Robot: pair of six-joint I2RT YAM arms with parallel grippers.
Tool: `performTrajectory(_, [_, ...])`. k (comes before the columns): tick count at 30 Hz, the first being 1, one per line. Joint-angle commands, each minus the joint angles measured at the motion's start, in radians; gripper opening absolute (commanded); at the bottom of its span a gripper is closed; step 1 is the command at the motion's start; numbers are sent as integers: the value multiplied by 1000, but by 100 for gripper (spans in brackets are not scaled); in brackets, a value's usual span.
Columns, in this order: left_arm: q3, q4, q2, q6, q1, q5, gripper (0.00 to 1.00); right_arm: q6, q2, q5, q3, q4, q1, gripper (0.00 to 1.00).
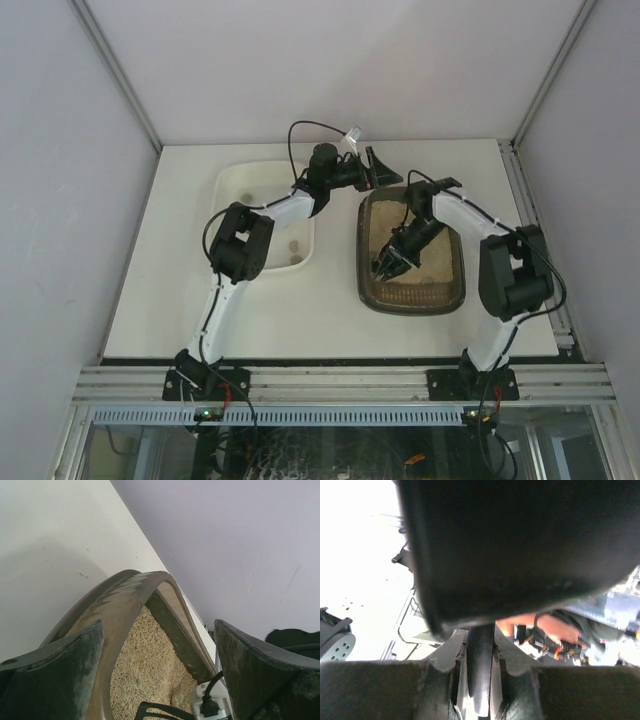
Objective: Clean the litter box
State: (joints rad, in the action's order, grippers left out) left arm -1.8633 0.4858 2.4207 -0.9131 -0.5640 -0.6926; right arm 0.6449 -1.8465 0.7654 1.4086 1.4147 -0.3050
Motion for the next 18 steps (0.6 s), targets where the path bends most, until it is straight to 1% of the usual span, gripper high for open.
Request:
performTrajectory(1, [33,11,-89,24,-14,-49,94,176,209,59,-215,-408,-12,0])
performTrajectory(2, [35,11,-90,26,-14,-48,94,228,240,74,-281,-491,-16,0])
performTrajectory(5, [46,11,-101,39,-14,-48,94,310,313,110,-436,-715,-30,0])
performTrajectory(11, [104,-2,-154,98,-10,-36,94,373,400,111,-628,-1106,-42,0])
performTrajectory(12, [114,-7,-162,106,-9,-35,94,408,403,120,-670,-1194,-39,0])
performTrajectory(13, [125,-9,-173,113,-5,-30,94,446,400,139,-709,-1318,-39,0])
performTrajectory(14, [138,-11,-182,119,0,-26,94,474,396,147,-739,-1393,-38,0])
performTrajectory(16, [157,-20,-202,135,7,-23,94,471,394,144,-762,-1453,-43,0])
performTrajectory(18, [169,-41,-216,156,16,-22,94,409,397,132,-763,-1450,-44,0])
